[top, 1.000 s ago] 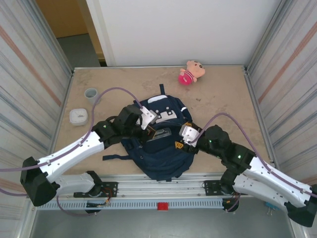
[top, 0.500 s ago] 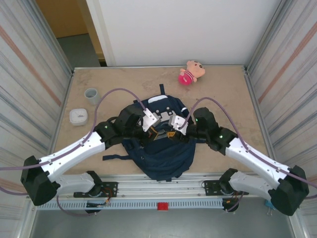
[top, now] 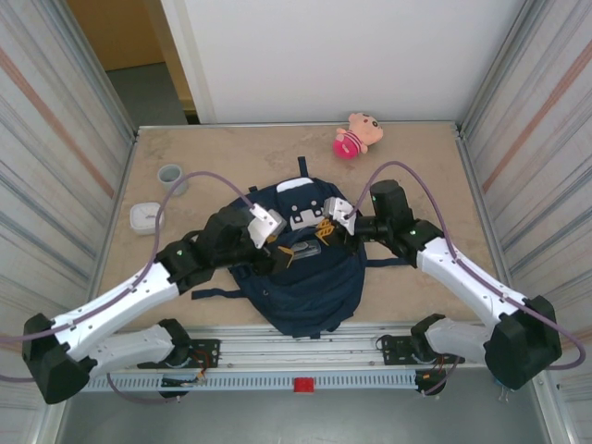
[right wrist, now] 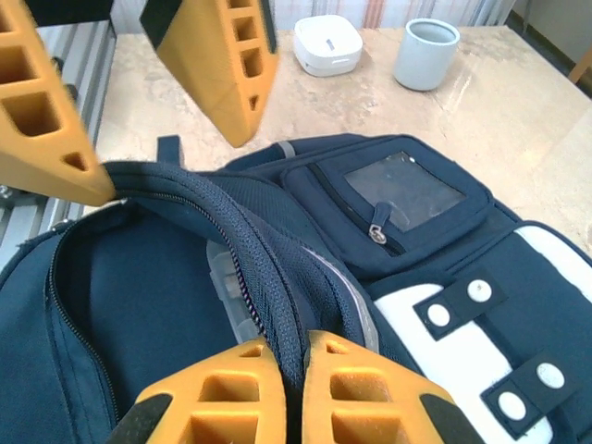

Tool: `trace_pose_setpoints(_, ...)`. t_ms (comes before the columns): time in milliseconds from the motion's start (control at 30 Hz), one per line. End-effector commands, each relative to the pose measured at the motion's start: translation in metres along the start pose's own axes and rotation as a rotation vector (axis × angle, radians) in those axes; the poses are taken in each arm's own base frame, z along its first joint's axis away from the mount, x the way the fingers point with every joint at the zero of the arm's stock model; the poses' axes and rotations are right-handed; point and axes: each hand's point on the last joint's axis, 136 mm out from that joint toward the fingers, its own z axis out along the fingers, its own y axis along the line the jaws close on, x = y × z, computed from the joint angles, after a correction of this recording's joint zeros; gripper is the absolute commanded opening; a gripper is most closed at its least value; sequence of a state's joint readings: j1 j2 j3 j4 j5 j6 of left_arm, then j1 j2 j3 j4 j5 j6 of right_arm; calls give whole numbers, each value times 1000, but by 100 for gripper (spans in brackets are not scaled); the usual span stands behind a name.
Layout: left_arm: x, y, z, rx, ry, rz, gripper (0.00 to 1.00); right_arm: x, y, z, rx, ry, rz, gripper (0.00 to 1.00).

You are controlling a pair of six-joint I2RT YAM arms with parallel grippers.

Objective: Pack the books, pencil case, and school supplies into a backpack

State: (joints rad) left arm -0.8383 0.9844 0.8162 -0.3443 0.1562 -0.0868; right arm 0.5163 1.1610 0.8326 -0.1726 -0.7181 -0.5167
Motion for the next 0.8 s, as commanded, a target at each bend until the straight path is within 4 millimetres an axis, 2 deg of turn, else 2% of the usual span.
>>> trace_pose_setpoints(0,14,12,-6,-48,-25,-95,68,-34,-9,-6,-14,-99,-67,0)
trace_pose_setpoints(300,43,27,-25,-63,-128,-204,72,-38,-21,-3,-39,-108,-46,0)
trace_pose_setpoints(433,63,28,-17,-46,-96,-206,71,-39,-22,-2,-46,-111,-43,0)
trace_pose_setpoints(667,80,14,0,51,-32,-178,69,-41,-28,-2,-30,-103,-25,0)
trace_pose_setpoints(767,88,19,6,31,-19,-187,68,-42,-29,-1,-34,-106,-21,0)
